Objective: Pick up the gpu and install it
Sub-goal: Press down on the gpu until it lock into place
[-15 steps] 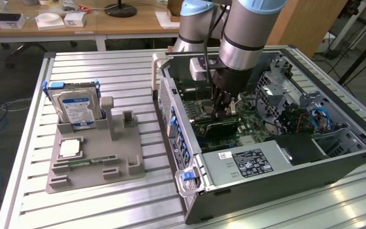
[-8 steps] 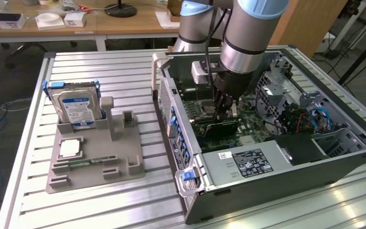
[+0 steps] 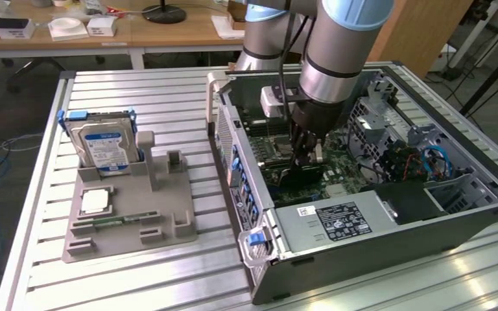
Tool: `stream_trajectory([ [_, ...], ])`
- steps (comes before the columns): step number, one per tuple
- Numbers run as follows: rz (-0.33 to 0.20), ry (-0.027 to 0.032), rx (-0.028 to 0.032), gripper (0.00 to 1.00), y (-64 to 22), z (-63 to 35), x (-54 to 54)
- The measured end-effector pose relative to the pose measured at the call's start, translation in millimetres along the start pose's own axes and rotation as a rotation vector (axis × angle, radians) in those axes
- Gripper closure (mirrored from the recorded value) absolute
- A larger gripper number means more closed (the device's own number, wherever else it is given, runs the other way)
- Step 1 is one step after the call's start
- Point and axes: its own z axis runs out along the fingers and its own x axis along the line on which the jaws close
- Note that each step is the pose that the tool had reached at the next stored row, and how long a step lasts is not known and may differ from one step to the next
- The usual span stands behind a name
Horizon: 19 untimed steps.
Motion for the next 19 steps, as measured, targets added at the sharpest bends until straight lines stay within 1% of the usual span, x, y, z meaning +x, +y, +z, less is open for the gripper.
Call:
stream_trajectory([
  [1,0.000,0.0007,-0.0003,0.89,0.0,0.9,0.1],
  [5,0.000,-0.0024,0.0000,0.89,0.0,2.4,-0.4],
  [7,0.000,-0.0029,0.0000,0.89,0.0,0.9,-0.7],
  [8,0.000,-0.0052,0.0007,0.89,-0.1,-1.3,-1.0],
  [10,0.000,-0.0027,-0.0010,0.89,0.1,-9.1,-0.9],
  [16,0.000,-0.0026,-0.0012,0.89,-0.2,-36.1,-1.9],
  [17,0.000,-0.0025,-0.0015,0.89,-0.2,-39.3,-2.0],
  [18,0.000,-0.0040,-0.0015,0.89,-0.2,-39.6,-2.0],
  [19,0.000,-0.0042,-0.0014,0.89,-0.2,-39.6,-2.0],
])
